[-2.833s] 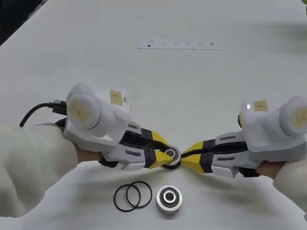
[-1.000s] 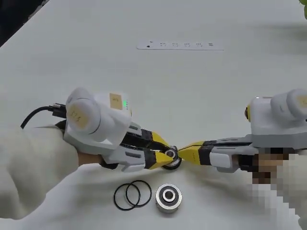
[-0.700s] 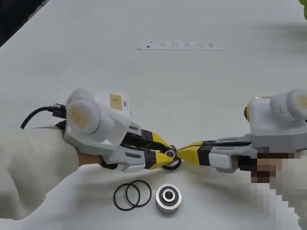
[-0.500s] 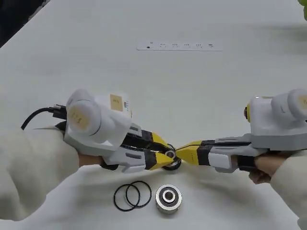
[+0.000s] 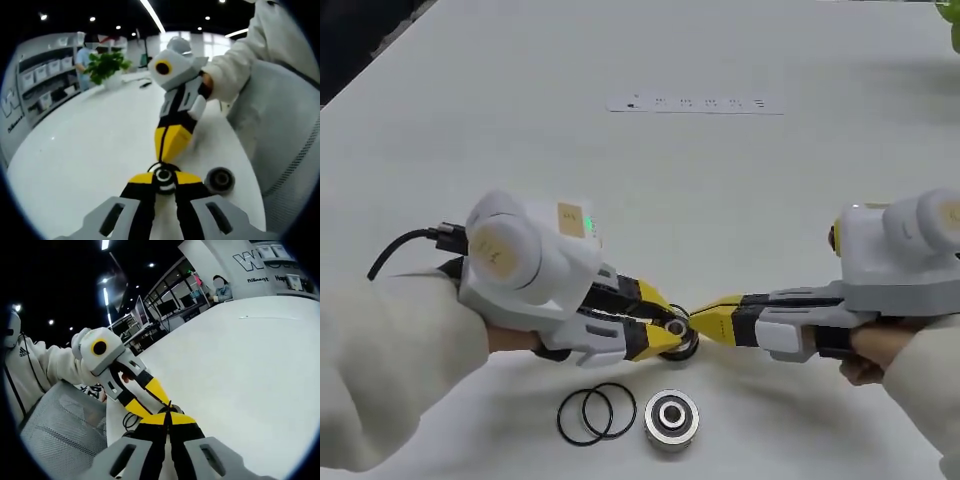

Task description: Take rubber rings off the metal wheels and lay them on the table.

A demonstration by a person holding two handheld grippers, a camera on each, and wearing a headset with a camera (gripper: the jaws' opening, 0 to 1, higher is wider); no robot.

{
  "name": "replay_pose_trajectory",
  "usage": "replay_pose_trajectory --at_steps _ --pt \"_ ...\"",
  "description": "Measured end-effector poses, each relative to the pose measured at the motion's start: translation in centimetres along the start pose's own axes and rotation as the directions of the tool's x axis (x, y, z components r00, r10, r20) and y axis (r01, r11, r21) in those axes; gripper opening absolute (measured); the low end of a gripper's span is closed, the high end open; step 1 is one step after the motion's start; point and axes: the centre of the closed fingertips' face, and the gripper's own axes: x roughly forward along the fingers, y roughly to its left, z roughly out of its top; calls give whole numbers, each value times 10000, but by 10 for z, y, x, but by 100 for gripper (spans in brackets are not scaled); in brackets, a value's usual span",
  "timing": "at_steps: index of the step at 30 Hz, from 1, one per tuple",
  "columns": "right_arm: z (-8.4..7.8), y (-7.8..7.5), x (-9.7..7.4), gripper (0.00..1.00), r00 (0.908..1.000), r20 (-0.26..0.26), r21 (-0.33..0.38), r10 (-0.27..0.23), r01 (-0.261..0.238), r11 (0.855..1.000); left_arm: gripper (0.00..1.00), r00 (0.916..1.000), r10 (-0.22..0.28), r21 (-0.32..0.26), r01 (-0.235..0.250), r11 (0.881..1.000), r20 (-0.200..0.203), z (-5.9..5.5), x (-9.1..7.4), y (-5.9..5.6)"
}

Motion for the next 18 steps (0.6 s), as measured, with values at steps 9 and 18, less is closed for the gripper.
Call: replay_pose_trajectory --at_steps 9,18 --pt "5 4 -3 0 10000 72 -114 10 -9 9999 28 9991 184 -45 -183 9998 384 12 -25 -1" --pt "10 7 -6 0 10000 74 -261 -20 22 9997 41 9944 662 -135 -653 9978 824 23 -58 2"
